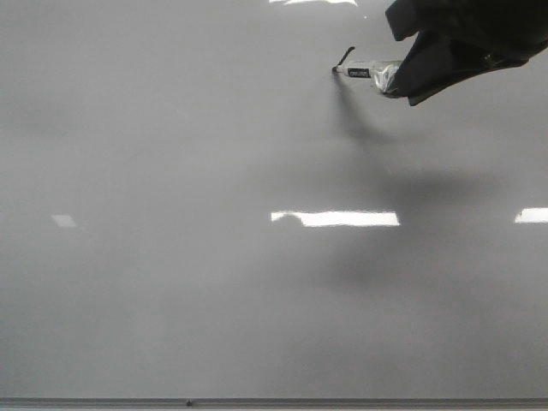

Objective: Write number 5 on whiteboard

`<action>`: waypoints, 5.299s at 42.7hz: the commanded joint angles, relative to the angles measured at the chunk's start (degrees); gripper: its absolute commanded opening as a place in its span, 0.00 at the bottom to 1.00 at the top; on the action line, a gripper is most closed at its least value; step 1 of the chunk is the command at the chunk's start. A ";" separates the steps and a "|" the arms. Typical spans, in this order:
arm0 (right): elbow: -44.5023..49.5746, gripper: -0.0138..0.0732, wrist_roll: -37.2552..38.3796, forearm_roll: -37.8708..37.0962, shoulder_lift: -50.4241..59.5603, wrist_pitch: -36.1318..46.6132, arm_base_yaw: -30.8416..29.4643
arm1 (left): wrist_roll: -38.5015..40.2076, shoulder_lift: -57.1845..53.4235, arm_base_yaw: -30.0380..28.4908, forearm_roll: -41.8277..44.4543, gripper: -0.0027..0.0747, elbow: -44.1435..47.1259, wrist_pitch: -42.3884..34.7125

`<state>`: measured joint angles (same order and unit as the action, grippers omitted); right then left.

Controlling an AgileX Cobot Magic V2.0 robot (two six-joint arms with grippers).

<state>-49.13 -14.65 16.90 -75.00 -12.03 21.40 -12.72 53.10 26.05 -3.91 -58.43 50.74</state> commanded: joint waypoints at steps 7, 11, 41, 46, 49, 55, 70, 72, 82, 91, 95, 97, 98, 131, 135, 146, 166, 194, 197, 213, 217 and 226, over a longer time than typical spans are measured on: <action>-2.47 0.08 -0.46 0.35 3.95 -3.43 -5.60 | 0.71 -0.35 0.00 -0.73 0.75 -1.39 -4.21; -2.17 0.08 -0.46 0.31 3.46 -7.45 -6.22 | 0.71 -0.35 0.00 -0.73 0.75 -1.39 -4.33; -5.35 0.08 -0.90 -0.09 1.88 -5.57 -0.58 | 0.71 -0.35 0.00 -0.73 0.75 -1.39 -4.21; -5.35 0.08 -0.90 -0.09 2.14 -4.84 -2.69 | 0.71 -0.35 0.00 -0.73 0.75 -1.39 -4.21; -5.35 0.08 -0.90 -0.09 2.03 -4.89 -4.04 | 0.71 -0.35 0.00 -0.73 0.75 -1.39 -4.21; -5.35 0.08 -0.90 -0.09 1.96 -3.66 -4.59 | 0.71 -0.35 0.00 -0.73 0.75 -1.39 -4.42; -5.35 0.08 -0.90 -0.09 -1.30 -1.72 -4.46 | 0.71 -0.35 0.00 -0.73 0.75 -1.39 -4.42; -5.35 0.08 -0.90 -0.09 -1.30 -1.97 -4.51 | 0.71 -0.35 0.00 -0.73 0.75 -1.39 -4.42; -5.35 0.08 -0.90 -0.26 -1.02 -4.31 -8.72 | 0.71 -0.35 0.00 -0.73 0.75 -1.39 -4.32; -6.18 0.08 -0.90 -0.26 0.92 -5.07 -6.84 | 0.59 -0.35 0.00 -0.73 0.75 -1.39 -4.32; -6.18 0.08 -0.90 -0.26 4.55 -7.51 -4.46 | 0.21 -0.35 0.00 -0.73 0.75 -1.39 -4.32; -6.09 0.08 -0.95 -0.26 6.78 -10.13 -2.91 | -0.10 -0.26 0.00 -0.73 0.75 -1.39 -4.32; -5.89 0.08 -1.12 -0.26 8.31 -11.29 -2.18 | -0.23 -0.26 0.00 -0.77 0.75 -1.39 -4.17; -4.70 0.08 -22.08 -0.26 18.98 -42.62 12.18 | -33.26 18.27 22.37 -19.64 0.75 -9.72 -1.34; -4.70 0.08 -22.08 -0.26 18.98 -42.62 12.18 | -33.79 22.15 24.86 -19.64 0.75 -12.41 -2.57; -4.70 0.08 -22.08 -0.26 18.98 -42.58 12.18 | -34.66 29.93 28.35 -19.64 0.73 -16.59 -4.62; -4.70 0.18 -21.99 -0.26 18.98 -42.51 12.18 | -34.66 30.40 28.35 -19.50 0.08 -16.59 -4.74; -7.18 0.72 -3.82 -13.69 25.00 -40.99 1.09 | 5.93 25.65 14.41 12.06 0.01 -19.82 7.87; -7.18 0.72 -3.82 -13.69 25.00 -41.05 0.07 | 11.06 23.29 10.46 15.35 0.01 -19.71 9.39; -7.18 0.72 -3.63 -13.64 25.00 -40.78 -0.06 | 15.96 5.81 -14.47 16.09 0.01 -2.44 -8.11; -7.18 0.72 -3.41 -13.64 25.00 -40.64 -0.06 | 19.84 3.50 -19.70 14.77 0.01 4.55 -18.33; -7.07 0.72 -3.41 -13.60 25.00 -39.98 -0.06 | 21.22 5.53 -23.65 6.36 0.01 18.50 -46.42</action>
<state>-54.44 -18.07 3.34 -50.56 -55.74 21.71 7.54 58.12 2.59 4.66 -41.00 18.07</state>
